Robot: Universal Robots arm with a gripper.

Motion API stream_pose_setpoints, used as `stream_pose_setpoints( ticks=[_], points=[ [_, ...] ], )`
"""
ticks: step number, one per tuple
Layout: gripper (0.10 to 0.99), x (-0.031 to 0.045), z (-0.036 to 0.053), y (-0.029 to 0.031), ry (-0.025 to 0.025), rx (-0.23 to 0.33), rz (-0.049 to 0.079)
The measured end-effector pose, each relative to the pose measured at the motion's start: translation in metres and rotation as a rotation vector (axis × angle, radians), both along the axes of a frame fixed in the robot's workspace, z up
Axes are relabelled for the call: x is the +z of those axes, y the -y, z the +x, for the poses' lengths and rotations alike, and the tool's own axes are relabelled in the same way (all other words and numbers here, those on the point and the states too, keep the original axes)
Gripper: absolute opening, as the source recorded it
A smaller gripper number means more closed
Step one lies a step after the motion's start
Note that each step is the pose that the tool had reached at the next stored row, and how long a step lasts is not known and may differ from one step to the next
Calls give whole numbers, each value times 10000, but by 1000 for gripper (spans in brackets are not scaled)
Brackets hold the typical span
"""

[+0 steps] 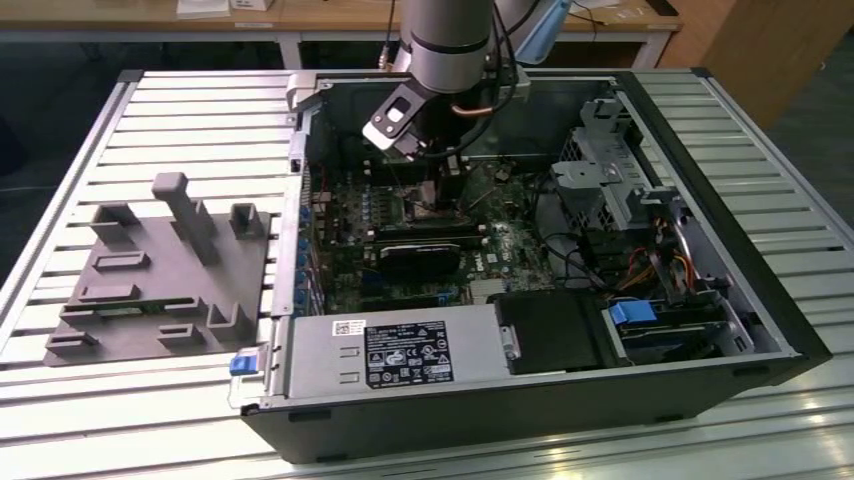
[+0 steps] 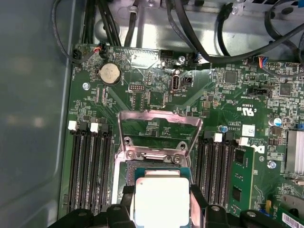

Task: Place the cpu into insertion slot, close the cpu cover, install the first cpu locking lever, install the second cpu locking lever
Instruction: 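Place the cpu into insertion slot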

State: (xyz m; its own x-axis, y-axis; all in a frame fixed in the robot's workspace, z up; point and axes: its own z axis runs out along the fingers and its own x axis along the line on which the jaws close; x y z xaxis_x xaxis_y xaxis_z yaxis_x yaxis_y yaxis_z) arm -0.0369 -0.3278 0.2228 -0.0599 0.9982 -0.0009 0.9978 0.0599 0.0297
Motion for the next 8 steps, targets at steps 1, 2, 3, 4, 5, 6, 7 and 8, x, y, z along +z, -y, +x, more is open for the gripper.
stream_pose_setpoints(
  ticks=[1,2,3,4,5,6,7,8],
  points=[
    [541,-6,-4,0,0,-12,-1],
    [541,-13,-8,0,-1,-24,-4],
    [541,-21,-11,0,0,-36,-3],
    [541,-28,-13,1,0,-49,-3],
    [541,-34,-14,1,0,-63,-4],
    [541,-37,-15,-1,-1,-74,-4],
    [541,-40,-16,-4,0,-82,-4],
    [541,-43,-16,-6,0,-91,-4]
  ],
)
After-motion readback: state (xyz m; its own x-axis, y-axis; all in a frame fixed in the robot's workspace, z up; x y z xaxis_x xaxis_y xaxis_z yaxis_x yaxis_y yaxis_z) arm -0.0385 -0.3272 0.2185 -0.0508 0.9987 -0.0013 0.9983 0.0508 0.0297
